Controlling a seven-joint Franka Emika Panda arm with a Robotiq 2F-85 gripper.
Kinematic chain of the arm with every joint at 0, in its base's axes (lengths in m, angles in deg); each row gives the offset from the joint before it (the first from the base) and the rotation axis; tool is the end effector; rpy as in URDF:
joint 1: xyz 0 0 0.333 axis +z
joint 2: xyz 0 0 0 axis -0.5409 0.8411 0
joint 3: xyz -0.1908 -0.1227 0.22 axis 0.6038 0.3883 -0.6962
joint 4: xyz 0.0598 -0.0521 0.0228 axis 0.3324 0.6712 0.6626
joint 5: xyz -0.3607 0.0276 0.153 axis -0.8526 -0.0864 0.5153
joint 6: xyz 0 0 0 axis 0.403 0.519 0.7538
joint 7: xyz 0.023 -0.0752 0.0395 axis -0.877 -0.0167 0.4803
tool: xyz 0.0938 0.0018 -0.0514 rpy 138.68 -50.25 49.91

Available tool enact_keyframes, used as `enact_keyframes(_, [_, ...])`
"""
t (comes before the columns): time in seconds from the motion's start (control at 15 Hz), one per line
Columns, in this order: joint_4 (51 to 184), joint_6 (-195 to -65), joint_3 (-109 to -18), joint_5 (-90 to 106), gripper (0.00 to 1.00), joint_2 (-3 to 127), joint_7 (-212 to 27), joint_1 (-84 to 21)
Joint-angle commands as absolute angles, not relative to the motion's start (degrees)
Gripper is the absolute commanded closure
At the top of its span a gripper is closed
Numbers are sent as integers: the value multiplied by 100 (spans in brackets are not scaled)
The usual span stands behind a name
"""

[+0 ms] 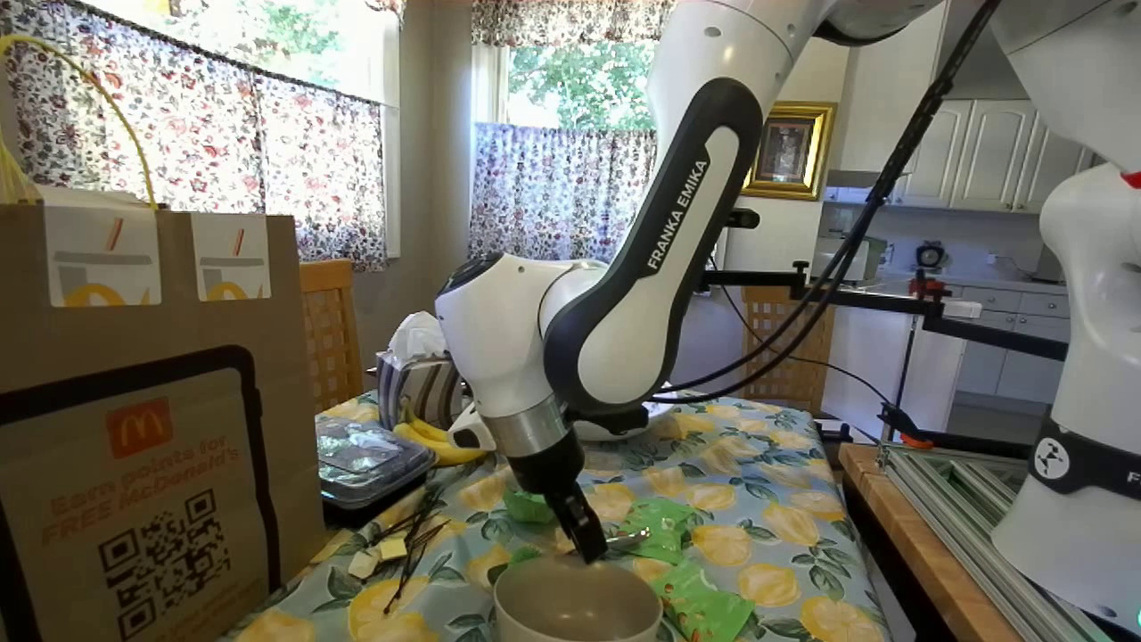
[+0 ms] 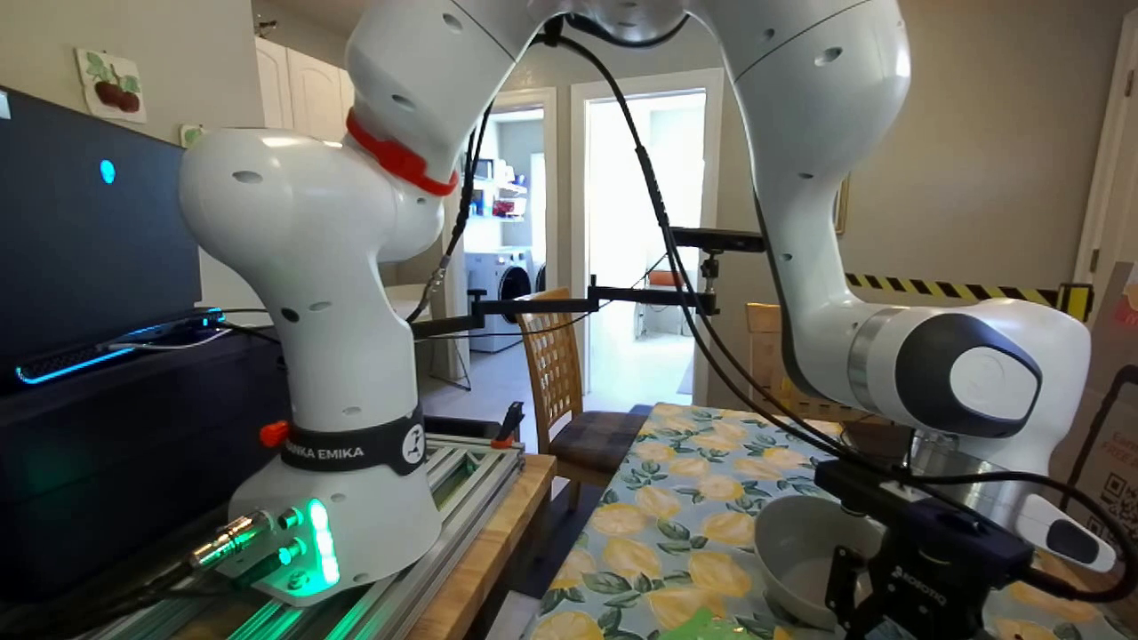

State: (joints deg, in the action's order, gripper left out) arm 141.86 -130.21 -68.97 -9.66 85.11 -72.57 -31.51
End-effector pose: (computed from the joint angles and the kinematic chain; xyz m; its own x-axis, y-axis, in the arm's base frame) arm 0.5377 0.0230 0.0764 0.7502 0.5289 -0.3969 0.5834 -0.8119 0.0207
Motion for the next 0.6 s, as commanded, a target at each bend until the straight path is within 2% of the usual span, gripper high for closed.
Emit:
enact_keyframes(0.0, [13976, -12924, -6877, -859, 7, 8700, -7248, -3137])
enact_keyframes(0.13, [13980, -12911, -6868, -866, 0, 8696, -7255, -3136])
enact_keyframes(0.53, [14000, -12898, -6855, -836, 0, 8698, -7248, -3184])
